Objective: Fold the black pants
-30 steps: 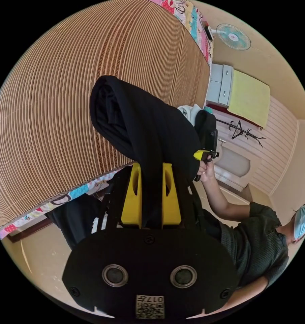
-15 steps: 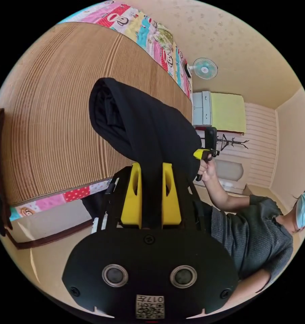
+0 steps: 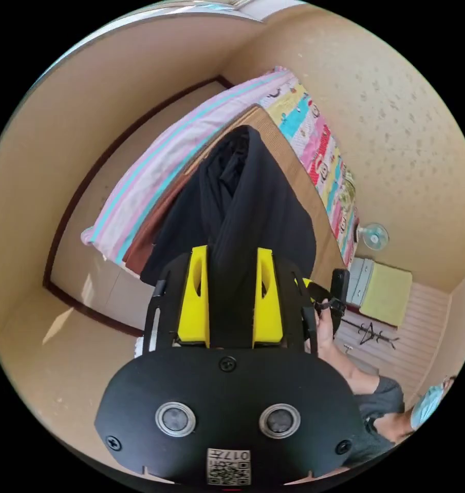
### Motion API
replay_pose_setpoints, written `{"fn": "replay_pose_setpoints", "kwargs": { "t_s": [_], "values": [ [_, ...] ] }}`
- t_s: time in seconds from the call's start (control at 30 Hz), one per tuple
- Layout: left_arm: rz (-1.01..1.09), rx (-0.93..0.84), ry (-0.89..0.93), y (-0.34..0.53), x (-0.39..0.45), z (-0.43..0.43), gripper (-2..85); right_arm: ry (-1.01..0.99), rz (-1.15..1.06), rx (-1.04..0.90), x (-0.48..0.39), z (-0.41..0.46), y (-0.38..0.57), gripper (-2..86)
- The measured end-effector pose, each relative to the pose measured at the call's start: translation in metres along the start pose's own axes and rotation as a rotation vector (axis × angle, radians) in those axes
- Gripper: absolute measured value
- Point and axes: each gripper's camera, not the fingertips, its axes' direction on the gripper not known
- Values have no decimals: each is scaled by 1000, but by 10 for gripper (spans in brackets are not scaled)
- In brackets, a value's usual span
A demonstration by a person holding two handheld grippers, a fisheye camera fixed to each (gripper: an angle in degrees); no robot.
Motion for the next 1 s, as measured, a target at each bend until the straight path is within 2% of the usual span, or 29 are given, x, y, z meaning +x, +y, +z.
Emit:
{"fn": "replay_pose_setpoints", "kwargs": {
  "t_s": [0.07, 0.17, 0.23, 0.3, 0.47, 0.57, 0.6, 0.63, 0.67, 0.73, 0.83, 0.97, 1.0],
  "values": [
    [-209, 13, -59, 9, -47, 51, 136, 40, 5, -58, 23, 19, 8, 68],
    [-346, -6, -104, 38, -83, 101, 135, 1, -154, -102, 48, 8, 49, 30],
    [-315, 81, -64, 63, -90, 109, 132, 59, -177, -148, 80, -23, 98, 17],
    [-300, 145, -63, 94, -95, 111, 127, 121, -109, -128, 111, -62, 141, 12],
    [-234, 308, -11, 204, -83, 124, 105, 413, 187, 123, 150, -192, 276, 7],
    [-154, 357, 74, 254, -47, 153, 58, 647, 175, 312, 102, -259, 355, 6],
    [-142, 357, 96, 260, -39, 161, 43, 787, 151, 415, 69, -282, 388, 5],
    [-117, 345, 156, 270, -20, 182, 13, 904, 163, 596, 32, -304, 428, 5],
    [-65, 314, 225, 274, 5, 206, 4, 938, 165, 714, 13, -314, 452, 5],
    [68, 226, 311, 272, 52, 244, -4, 933, 35, 1183, -54, -332, 550, 6],
    [404, 58, 377, 277, 153, 295, -8, 953, -192, 1519, -105, -329, 655, 6],
    [885, -31, 461, 338, 262, 325, -10, 1164, -91, 1605, -135, -320, 734, 5],
    [935, -41, 478, 349, 272, 328, -10, 1271, -34, 1629, -138, -315, 753, 5]
  ]
}}
